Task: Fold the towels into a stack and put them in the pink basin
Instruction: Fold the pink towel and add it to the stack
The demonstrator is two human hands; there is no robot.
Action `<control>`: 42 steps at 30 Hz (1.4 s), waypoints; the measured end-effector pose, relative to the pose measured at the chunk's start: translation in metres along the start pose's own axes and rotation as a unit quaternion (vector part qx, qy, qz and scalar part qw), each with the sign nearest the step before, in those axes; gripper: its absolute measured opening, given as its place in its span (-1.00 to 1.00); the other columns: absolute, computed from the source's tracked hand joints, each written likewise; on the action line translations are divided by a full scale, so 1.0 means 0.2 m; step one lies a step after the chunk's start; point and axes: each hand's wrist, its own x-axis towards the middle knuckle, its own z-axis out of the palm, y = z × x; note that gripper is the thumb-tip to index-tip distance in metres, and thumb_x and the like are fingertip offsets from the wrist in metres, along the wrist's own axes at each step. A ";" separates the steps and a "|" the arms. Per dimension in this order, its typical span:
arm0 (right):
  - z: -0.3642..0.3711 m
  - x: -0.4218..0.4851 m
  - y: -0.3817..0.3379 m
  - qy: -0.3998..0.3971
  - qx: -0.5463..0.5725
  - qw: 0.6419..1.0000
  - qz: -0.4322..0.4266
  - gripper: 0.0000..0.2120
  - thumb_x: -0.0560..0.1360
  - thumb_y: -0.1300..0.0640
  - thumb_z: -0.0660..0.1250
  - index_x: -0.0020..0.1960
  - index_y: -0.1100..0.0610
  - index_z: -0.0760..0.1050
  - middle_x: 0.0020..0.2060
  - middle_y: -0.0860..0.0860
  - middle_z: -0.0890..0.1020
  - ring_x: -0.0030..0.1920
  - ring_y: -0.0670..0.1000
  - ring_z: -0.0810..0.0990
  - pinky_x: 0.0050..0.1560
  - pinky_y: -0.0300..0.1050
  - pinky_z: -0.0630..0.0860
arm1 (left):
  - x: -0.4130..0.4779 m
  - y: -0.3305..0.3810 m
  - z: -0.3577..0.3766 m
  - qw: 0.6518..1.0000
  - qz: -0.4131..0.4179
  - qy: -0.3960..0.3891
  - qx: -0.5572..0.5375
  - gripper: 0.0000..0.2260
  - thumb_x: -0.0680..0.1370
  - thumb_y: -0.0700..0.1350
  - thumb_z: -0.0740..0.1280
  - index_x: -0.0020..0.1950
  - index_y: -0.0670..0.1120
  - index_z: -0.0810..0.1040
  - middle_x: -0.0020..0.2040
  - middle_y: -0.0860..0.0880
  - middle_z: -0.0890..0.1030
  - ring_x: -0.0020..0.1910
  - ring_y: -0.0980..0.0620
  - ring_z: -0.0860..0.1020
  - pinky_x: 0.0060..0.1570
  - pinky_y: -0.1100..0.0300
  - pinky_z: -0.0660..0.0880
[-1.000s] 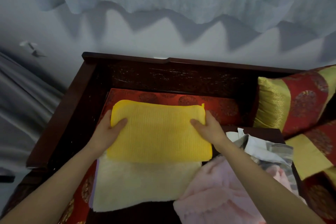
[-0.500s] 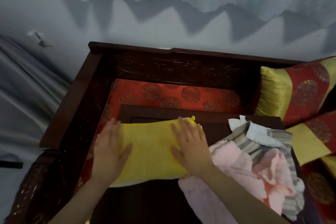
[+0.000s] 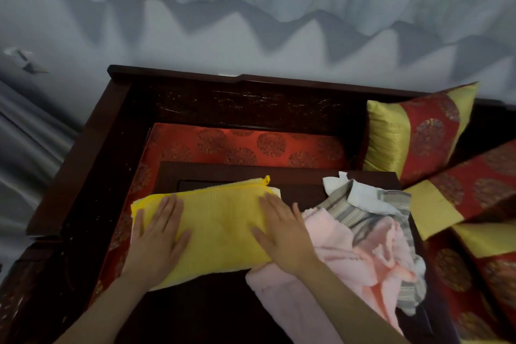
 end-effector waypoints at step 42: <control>-1.05 0.01 0.10 -0.071 0.603 0.734 0.303 -0.94 0.46 0.12 0.39 -0.08 0.08 0.57 -0.35 -0.02 0.61 -0.29 -0.04 0.56 -0.30 -0.17 0.52 | 0.23 0.92 -1.02 0.636 -0.048 -0.130 -0.759 -0.64 0.49 -0.01 0.35 0.25 -0.08 0.48 0.14 -0.17 0.64 0.10 -0.12 0.63 -0.07 -0.04 0.59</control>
